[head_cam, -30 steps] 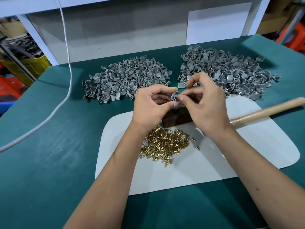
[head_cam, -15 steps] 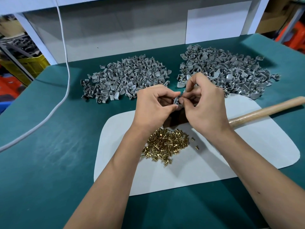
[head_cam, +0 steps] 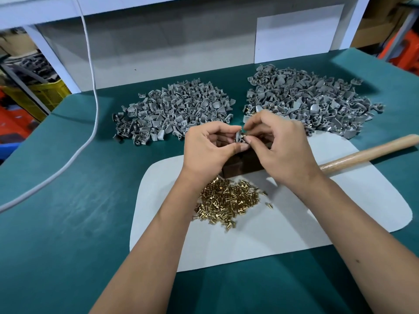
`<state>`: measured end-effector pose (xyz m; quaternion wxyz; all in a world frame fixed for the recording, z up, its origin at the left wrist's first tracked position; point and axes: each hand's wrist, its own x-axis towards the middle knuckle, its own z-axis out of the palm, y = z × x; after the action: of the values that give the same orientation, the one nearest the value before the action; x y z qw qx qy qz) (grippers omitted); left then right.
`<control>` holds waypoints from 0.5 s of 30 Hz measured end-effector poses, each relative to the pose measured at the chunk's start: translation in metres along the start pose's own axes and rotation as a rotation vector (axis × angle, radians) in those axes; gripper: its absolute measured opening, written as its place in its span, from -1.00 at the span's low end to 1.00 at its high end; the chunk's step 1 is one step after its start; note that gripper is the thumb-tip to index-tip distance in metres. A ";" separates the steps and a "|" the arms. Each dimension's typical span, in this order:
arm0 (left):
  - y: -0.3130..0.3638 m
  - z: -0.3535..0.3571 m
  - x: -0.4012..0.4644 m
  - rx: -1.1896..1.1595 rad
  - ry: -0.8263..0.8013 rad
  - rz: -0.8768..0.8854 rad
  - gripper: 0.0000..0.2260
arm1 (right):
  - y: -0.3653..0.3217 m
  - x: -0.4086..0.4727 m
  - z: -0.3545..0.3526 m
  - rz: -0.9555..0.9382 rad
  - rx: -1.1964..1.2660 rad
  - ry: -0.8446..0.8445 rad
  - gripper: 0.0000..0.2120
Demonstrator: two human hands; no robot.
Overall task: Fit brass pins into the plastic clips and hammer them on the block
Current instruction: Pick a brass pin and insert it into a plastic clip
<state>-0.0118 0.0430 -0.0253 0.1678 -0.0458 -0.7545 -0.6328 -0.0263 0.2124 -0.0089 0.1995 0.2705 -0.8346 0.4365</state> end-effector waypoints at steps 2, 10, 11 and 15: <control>0.001 0.000 0.000 -0.009 0.000 -0.003 -0.69 | 0.001 0.000 0.000 -0.031 -0.035 0.011 -0.87; -0.002 -0.006 0.002 -0.041 -0.049 0.022 -0.67 | 0.001 0.000 -0.001 -0.144 -0.141 0.025 -0.93; -0.002 -0.006 0.002 -0.058 -0.055 0.018 -0.67 | 0.001 0.000 -0.001 -0.148 -0.142 0.029 -0.94; 0.000 -0.005 0.004 -0.124 -0.075 0.023 -0.80 | 0.001 0.000 0.000 -0.130 -0.117 0.054 -0.94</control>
<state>-0.0145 0.0373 -0.0237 0.1437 -0.0884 -0.7191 -0.6741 -0.0268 0.2128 -0.0094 0.2650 0.3000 -0.8338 0.3801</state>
